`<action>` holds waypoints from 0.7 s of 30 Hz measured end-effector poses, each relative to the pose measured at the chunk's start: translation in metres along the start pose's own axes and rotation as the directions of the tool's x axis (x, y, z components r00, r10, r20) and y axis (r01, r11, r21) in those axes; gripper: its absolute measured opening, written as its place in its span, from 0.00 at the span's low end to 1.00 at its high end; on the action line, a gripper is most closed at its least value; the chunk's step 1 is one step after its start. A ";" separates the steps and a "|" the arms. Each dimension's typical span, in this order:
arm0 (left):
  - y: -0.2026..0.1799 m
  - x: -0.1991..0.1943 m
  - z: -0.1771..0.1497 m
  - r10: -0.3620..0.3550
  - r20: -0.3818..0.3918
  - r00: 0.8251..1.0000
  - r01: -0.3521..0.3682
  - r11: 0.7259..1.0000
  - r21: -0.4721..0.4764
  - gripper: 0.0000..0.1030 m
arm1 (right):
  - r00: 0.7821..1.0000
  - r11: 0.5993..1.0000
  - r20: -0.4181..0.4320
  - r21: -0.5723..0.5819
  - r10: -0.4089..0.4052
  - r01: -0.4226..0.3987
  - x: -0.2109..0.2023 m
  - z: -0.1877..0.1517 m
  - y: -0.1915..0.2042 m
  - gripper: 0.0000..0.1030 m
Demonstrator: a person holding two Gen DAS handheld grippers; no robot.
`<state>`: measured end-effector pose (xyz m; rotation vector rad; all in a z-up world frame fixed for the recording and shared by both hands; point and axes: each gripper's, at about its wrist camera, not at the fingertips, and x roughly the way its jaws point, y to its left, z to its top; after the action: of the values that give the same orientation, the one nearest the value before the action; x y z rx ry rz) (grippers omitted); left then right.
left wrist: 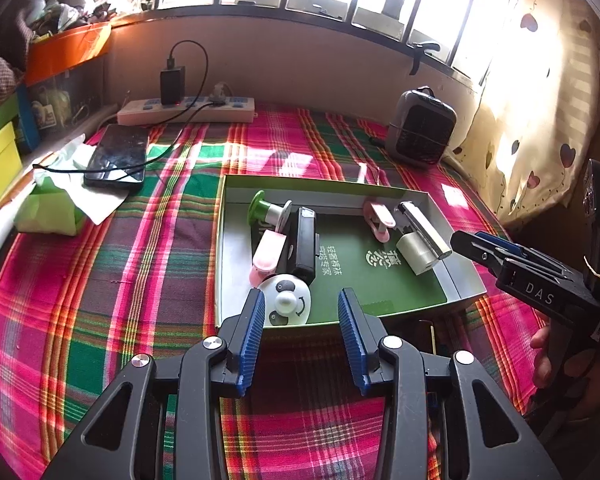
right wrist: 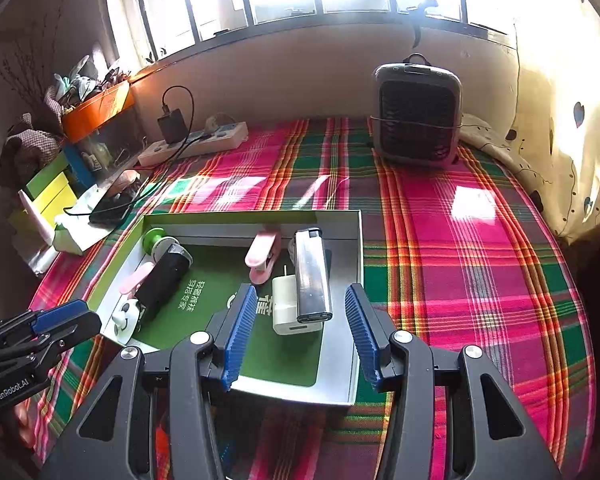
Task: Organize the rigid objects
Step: 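Withdraw both tools from the box toward the bottle and USB stick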
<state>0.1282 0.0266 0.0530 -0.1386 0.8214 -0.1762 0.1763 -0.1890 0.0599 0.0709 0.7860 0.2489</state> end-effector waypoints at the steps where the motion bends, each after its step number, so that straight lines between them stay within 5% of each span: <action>1: -0.001 -0.002 -0.002 0.005 0.003 1.000 -0.005 1.000 0.007 0.36 | 1.000 1.000 0.003 0.002 0.000 0.000 -0.003 -0.002 0.000 0.46; 21: -0.009 -0.020 -0.040 -0.040 -0.020 0.999 0.040 0.999 -0.004 0.37 | 0.999 0.999 -0.023 0.029 0.026 -0.025 -0.040 -0.055 0.003 0.47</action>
<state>0.0845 0.0202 0.0426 -0.1567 0.8394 -0.2142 0.1100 -0.1972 0.0491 0.1058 0.8121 0.2629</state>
